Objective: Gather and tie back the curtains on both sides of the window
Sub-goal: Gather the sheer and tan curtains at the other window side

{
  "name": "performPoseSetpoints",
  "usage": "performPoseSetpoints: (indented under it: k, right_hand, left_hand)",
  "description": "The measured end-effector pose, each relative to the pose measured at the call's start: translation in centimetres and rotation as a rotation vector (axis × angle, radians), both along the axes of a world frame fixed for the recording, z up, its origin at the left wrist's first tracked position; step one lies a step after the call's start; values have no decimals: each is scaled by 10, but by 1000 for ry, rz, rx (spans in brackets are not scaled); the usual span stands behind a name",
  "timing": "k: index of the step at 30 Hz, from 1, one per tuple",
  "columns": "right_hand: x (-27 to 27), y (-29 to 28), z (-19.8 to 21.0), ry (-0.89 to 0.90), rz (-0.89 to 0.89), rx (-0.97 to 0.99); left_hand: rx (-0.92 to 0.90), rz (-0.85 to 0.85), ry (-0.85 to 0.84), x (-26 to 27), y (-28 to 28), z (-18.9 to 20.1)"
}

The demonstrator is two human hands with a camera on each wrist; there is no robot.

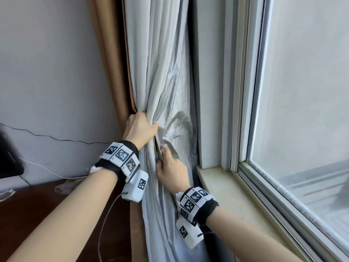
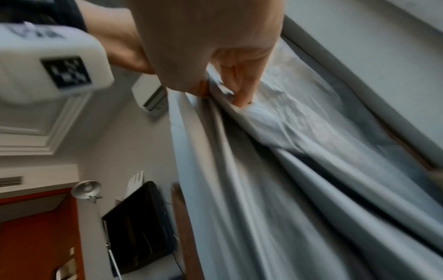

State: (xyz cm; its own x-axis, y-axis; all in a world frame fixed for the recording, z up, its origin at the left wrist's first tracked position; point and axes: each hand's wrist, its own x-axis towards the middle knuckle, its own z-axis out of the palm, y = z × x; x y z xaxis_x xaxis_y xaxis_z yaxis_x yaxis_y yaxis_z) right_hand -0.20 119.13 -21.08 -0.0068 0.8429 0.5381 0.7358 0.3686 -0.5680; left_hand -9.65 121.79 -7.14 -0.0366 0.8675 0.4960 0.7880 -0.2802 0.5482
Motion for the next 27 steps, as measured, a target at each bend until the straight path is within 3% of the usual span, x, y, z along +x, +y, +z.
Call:
performPoseSetpoints:
  k: [2,4,10,14,17,19,21,23,25,27]
  right_hand:
    - [1,-1,-24,-94,-101,-172]
    - [4,-4,-42,-207,-86,-336]
    - [-1,-26,-123,-480,-77,-552]
    - [-3,-27,-166,-585,183,-844]
    - [23,-8,-172,-498,427,-1079]
    - [55,27,-151,-465,581,-1129]
    - [75,56,-88,-329,336,-1009]
    - [96,97,-31,-288,-13,-627]
    - [109,126,17,29,-115,-397]
    - [113,137,63,449,1,-334]
  left_hand:
    - [-27,-3,13,-5,5,2]
    - [-50,4,17,-12,11,2]
    - [-61,32,25,-25,18,5]
    - [-45,37,40,-26,20,7]
    - [-37,54,48,-30,22,7]
    - [-46,44,60,-36,24,6]
    - [-67,17,69,-42,26,6]
    - [-85,-3,75,-45,28,7]
    - [-78,-20,85,-46,29,9]
    - [-68,-41,87,-44,31,10]
